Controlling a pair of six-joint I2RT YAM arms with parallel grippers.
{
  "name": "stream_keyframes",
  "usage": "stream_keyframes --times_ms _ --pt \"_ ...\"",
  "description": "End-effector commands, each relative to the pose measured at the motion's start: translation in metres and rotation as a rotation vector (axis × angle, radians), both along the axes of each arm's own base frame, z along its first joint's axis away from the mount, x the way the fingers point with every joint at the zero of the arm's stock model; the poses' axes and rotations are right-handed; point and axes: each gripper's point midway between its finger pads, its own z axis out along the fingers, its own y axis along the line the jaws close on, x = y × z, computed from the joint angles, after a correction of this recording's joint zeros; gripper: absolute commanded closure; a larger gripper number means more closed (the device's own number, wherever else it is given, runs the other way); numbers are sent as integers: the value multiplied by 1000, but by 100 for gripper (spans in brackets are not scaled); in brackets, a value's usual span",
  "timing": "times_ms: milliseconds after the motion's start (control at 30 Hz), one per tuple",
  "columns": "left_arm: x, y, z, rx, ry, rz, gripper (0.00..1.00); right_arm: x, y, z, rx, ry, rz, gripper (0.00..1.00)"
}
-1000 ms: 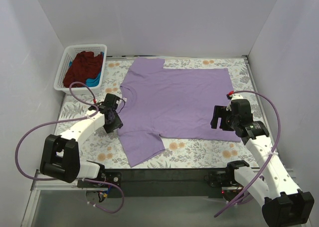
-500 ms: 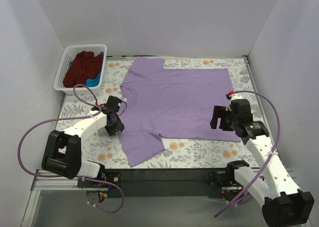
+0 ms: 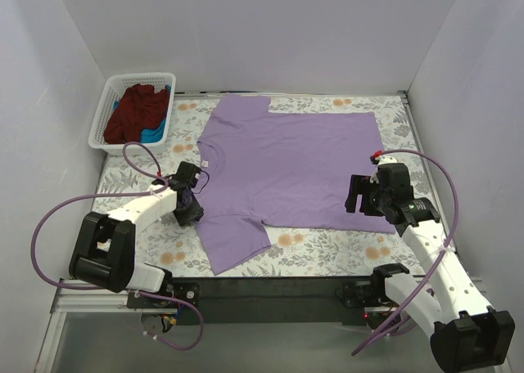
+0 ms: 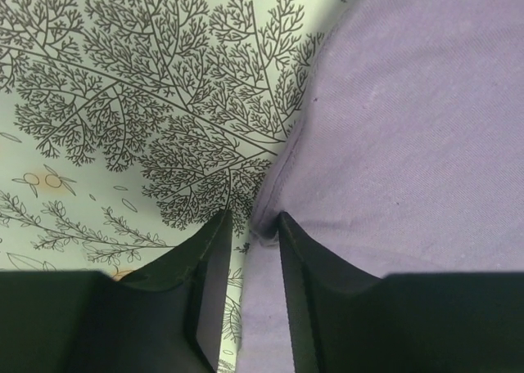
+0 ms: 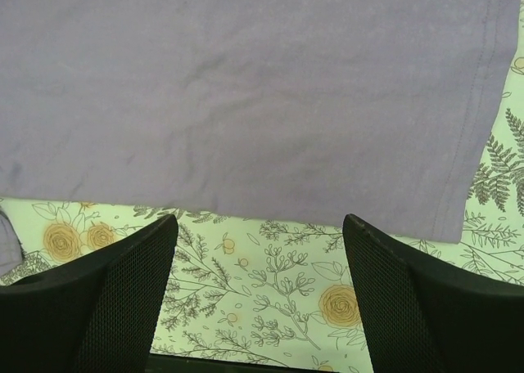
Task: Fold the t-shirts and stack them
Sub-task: Flatten the tshirt out
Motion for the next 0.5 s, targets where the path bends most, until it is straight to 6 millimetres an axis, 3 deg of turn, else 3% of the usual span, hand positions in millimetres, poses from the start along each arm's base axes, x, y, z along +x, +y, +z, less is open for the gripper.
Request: stream_keyframes --times_ms 0,67,100,233,333,467 --pt "-10 1 -18 0 21 -27 74 3 -8 -6 -29 17 -43 12" --pt "-11 1 -18 -4 23 -34 79 1 -13 -16 -52 57 -81 11" --pt "-10 1 -17 -5 12 -37 88 -2 -17 -23 -67 94 -98 11" --pt "-7 2 -14 4 -1 -56 100 -7 -31 -39 -99 179 -169 12" --pt "-5 2 -10 3 -19 -65 100 -9 -48 -48 -105 218 -257 19" --pt "-1 0 -5 -7 -43 -70 100 -18 -86 -61 -66 285 -447 31"
